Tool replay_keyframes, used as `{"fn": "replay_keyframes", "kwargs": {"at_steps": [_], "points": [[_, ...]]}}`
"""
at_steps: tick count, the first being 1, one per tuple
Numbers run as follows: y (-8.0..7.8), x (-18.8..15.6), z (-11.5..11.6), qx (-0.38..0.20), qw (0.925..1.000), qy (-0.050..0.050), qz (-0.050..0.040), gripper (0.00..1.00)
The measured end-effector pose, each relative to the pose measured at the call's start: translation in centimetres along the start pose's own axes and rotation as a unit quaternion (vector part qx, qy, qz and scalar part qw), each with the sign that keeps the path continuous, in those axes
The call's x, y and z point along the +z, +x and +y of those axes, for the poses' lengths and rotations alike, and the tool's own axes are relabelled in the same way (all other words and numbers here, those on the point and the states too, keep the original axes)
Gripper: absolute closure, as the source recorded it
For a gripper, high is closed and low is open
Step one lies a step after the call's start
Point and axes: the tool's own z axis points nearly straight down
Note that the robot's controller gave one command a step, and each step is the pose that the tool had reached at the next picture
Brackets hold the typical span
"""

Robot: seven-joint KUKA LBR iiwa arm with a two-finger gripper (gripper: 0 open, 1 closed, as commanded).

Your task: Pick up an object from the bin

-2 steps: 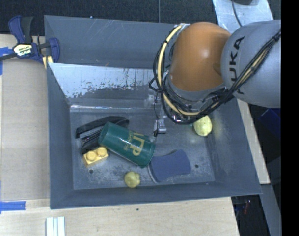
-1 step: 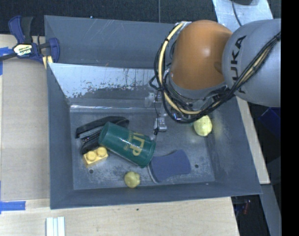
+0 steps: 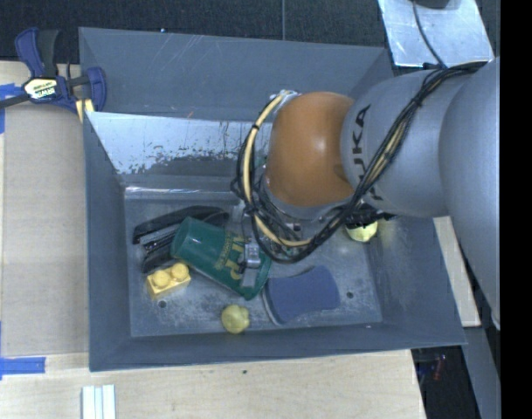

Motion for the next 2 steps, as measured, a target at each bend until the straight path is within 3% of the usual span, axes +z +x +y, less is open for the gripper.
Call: {"fn": "replay_keyframes", "kwargs": {"at_steps": [1, 2], "points": [[1.4, 0.3, 2.8, -0.061, 0.9982, 0.0, -0.0034, 0.0], [3.3, 1.1, 4.4, 0.036, 0.9993, 0.0, -0.0008, 0.0]]}}
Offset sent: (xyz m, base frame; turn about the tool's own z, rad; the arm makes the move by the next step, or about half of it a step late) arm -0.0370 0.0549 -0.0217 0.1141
